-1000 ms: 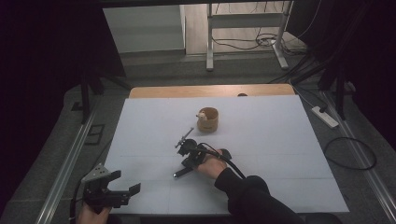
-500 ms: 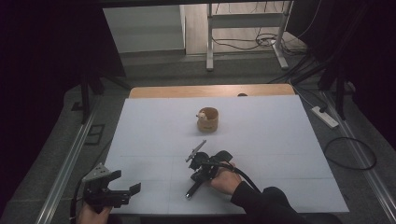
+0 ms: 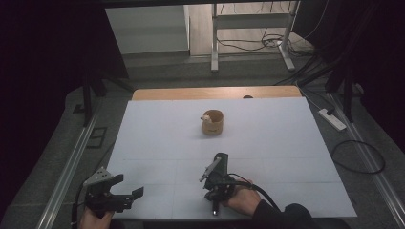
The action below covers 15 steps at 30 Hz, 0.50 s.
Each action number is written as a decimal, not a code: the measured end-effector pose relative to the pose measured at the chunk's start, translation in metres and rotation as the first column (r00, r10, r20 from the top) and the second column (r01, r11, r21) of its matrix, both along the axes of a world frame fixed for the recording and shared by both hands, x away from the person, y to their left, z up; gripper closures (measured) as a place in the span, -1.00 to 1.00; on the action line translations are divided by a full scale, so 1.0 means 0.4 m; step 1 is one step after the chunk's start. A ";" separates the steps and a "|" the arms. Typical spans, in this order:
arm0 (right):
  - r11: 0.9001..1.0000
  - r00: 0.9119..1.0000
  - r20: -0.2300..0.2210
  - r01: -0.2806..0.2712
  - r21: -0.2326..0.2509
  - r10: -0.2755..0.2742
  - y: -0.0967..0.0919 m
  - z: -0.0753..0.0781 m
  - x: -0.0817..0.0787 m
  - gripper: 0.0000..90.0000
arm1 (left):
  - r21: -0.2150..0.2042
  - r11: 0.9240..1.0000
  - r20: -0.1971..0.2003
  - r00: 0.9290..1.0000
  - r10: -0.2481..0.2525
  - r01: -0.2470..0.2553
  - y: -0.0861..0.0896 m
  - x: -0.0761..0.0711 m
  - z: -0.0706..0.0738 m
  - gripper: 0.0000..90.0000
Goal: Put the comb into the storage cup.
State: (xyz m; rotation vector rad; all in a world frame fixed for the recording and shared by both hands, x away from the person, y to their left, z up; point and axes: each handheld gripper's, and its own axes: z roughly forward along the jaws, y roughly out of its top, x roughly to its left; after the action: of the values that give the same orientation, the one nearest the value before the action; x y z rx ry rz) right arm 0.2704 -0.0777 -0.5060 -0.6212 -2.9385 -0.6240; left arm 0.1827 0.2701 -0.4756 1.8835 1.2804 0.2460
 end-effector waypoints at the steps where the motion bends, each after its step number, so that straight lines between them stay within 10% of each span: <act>1: 1.000 1.000 -0.001 0.022 0.000 -0.022 -0.033 0.001 0.002 0.99 | 0.000 1.000 0.000 1.000 0.000 0.000 0.000 0.000 0.000 -0.93; 15: 0.983 0.983 0.015 0.184 -0.025 -0.184 -0.247 0.013 0.044 0.99 | -0.002 1.000 -0.005 1.000 0.004 -0.004 0.001 0.002 0.000 -0.93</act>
State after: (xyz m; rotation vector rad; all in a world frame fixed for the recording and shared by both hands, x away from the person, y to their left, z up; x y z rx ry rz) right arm 0.2880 -0.1765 -0.5007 -0.9031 -2.9273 -0.6068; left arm 0.1835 0.2704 -0.4758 1.8809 1.2876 0.2416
